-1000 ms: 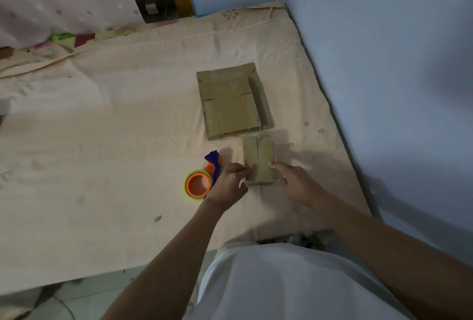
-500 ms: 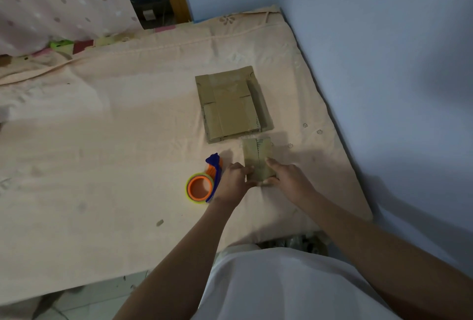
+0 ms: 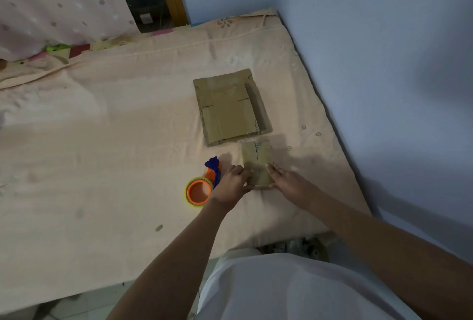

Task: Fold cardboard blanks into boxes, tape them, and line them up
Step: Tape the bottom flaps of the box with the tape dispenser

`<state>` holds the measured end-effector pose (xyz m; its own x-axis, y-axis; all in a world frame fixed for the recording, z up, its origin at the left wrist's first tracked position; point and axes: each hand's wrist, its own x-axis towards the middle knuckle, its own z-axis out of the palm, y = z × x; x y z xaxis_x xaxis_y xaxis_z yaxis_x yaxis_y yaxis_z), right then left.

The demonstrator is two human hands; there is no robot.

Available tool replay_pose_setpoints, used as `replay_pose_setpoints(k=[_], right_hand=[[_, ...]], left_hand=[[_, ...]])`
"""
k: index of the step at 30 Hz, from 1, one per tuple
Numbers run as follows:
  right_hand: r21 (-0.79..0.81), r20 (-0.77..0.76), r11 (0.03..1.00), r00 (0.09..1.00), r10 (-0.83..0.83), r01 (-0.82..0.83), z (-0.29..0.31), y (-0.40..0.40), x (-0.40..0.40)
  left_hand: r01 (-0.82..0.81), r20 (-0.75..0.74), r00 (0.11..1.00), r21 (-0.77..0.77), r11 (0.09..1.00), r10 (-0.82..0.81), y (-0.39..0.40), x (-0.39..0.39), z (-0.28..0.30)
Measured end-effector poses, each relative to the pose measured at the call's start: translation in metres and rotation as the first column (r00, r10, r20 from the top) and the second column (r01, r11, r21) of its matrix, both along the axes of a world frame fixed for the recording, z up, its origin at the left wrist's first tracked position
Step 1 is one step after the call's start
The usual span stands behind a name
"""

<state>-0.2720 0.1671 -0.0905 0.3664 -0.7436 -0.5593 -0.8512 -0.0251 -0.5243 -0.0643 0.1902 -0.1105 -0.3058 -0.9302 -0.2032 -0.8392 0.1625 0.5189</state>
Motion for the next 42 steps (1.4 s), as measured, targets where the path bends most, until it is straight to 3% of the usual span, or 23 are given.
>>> replay_pose_setpoints(k=[4,8,12,18,25,30,42], right_hand=[[0.074,0.000,0.997,1.000,-0.019,0.019,0.002,-0.002,-0.005],[0.006,-0.077,0.981,0.978,0.192,-0.192,0.007,-0.001,-0.008],[-0.131,-0.136,0.951,0.956,0.261,-0.279,-0.005,0.006,-0.016],[-0.270,-0.180,0.891,0.928,0.326,-0.366,-0.010,0.005,-0.016],[-0.329,-0.181,0.877,0.935,0.305,-0.350,0.001,-0.018,0.004],[-0.286,-0.144,0.891,0.935,0.324,-0.353,-0.004,-0.021,0.006],[-0.291,-0.143,0.831,0.880,0.452,-0.474,-0.010,-0.026,-0.008]], left_hand=[[0.030,0.000,1.000,0.011,0.999,-0.030,-0.002,0.004,-0.002],[0.035,-0.007,0.999,0.011,0.999,-0.035,-0.004,0.006,0.000],[0.050,-0.028,0.998,0.031,0.998,-0.049,-0.005,0.009,-0.001],[0.079,0.075,0.995,-0.192,0.978,-0.066,-0.002,0.003,0.008],[0.104,0.050,0.993,0.043,0.994,-0.106,-0.016,-0.015,0.019],[0.189,0.145,0.969,0.072,0.979,-0.198,-0.017,-0.009,0.013],[0.329,0.153,0.927,0.105,0.939,-0.342,-0.025,0.010,0.011]])
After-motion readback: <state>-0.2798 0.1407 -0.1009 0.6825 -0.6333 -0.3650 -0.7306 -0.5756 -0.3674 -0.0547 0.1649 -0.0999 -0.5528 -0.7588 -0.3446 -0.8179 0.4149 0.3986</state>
